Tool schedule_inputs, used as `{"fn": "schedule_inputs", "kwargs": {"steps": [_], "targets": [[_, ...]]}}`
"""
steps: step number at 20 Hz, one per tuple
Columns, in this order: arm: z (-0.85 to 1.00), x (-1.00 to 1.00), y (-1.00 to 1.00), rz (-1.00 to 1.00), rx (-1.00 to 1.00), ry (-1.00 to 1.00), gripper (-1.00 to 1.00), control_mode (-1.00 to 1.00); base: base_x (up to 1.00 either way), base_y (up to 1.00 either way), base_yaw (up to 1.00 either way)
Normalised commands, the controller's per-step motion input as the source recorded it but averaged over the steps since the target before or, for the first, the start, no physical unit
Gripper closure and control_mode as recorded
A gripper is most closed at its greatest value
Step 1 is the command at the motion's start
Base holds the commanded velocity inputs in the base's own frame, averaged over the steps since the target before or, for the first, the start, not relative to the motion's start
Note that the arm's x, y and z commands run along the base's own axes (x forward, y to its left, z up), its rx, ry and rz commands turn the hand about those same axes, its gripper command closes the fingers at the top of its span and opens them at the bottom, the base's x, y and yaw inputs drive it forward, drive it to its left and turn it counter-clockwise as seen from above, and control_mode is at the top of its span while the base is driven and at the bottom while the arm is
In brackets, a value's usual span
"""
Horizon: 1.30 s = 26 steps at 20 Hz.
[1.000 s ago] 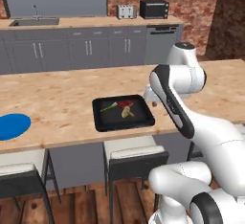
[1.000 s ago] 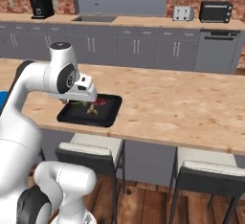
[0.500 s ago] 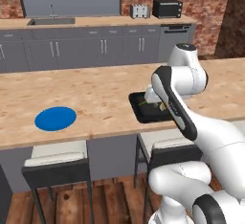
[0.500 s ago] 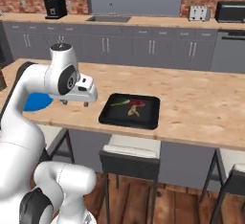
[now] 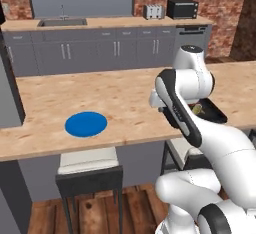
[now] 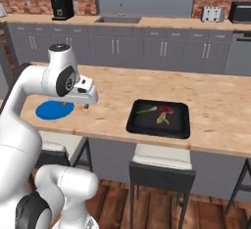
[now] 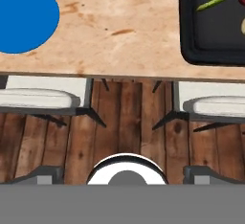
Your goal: Create a steak meal by picking up the steak and asparagus from the tray and placing them on the plate. Leave the mushroom on the tray.
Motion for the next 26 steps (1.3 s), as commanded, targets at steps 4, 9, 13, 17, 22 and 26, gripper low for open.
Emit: {"fn": "schedule_inputs", "kwargs": {"steps": [4, 9, 13, 17, 22, 26], "targets": [[0.00, 0.00, 0.00, 0.00, 0.00, 0.00, -1.00, 1.00, 0.56, 0.01, -0.03], [0.00, 0.00, 0.00, 0.00, 0.00, 0.00, -1.00, 1.00, 0.58, 0.01, -0.01], [0.00, 0.00, 0.00, 0.00, 0.00, 0.00, -1.00, 1.00, 0.34, 0.03, -0.01], [-0.07, 0.03, 0.00, -0.04, 0.00, 0.00, -1.00, -1.00, 0.00, 0.00, 0.00], [-0.02, 0.00, -0.19, -0.11, 0.00, 0.00, -1.00, -1.00, 0.00, 0.00, 0.00], [-0.05, 0.01, -0.31, -0.11, 0.00, 0.00, -1.00, -1.00, 0.00, 0.00, 0.00]]}}
